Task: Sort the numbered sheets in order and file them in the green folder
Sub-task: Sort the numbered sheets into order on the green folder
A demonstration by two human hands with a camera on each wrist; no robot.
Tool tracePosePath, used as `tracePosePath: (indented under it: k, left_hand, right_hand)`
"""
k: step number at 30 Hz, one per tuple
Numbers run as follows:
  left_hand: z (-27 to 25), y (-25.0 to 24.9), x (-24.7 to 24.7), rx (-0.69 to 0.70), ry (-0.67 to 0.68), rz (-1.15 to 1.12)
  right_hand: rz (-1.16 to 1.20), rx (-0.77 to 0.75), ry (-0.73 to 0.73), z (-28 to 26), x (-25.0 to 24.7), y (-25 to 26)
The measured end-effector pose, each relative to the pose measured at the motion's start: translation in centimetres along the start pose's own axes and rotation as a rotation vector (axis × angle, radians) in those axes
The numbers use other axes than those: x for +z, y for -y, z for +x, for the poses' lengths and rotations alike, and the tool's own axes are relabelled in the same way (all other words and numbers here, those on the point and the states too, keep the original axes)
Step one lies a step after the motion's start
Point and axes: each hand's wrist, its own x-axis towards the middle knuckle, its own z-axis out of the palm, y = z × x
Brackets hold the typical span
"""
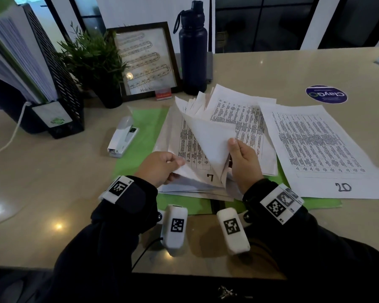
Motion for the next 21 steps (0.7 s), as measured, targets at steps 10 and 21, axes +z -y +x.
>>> tracePosePath:
  k: [10,21]
  left_hand:
    - [0.0,-1.2,0.5,-0.069,-0.064,0.107]
    - [0.2,-0.4,-0.6,0.115,-0.175,0.3]
  right_hand:
    - [-0.212,-0.09,0.035,0.2,0.2,-1.4]
    - [-0.428,-0.245,-0.026,1.3,-1.0,0.1]
